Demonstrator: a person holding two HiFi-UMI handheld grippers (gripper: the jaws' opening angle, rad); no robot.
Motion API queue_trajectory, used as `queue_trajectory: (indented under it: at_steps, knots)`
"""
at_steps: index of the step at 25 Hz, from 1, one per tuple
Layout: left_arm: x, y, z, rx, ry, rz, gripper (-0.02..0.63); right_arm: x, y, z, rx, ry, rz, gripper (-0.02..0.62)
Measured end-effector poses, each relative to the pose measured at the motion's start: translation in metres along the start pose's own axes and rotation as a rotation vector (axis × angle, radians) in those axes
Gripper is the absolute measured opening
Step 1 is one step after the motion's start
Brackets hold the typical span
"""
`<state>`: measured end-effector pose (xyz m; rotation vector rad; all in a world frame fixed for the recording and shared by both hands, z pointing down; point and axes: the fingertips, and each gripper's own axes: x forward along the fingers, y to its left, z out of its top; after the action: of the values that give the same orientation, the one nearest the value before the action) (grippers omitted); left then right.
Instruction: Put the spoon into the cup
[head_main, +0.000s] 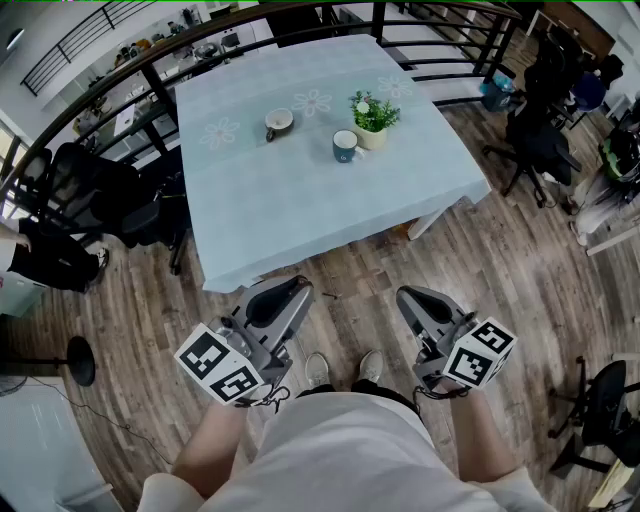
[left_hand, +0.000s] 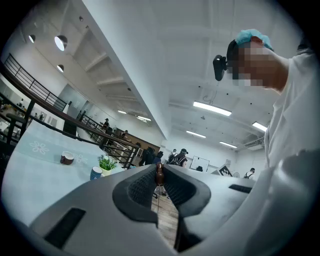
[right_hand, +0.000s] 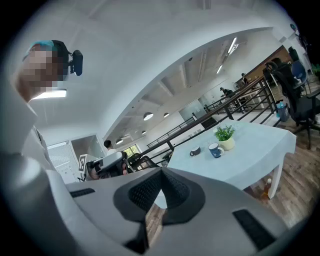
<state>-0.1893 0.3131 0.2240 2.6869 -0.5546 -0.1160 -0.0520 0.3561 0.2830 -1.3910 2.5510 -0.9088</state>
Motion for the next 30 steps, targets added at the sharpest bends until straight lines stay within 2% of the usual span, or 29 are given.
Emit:
queue_trajectory:
  at_steps: [10, 21, 30]
  knots:
    - [0.005, 0.003, -0.005, -0.008, 0.011, -0.005, 0.054, 0.006, -0.003, -0.006, 0.035, 0.012, 0.016, 0.023]
    - [0.033, -0.004, -0.016, -0.010, 0.022, 0.010, 0.054, -0.004, -0.025, -0.003, 0.034, 0.044, 0.038, 0.025]
    - [0.081, -0.026, -0.031, -0.001, 0.032, 0.037, 0.054, -0.034, -0.070, 0.008, 0.041, 0.058, 0.068, 0.024]
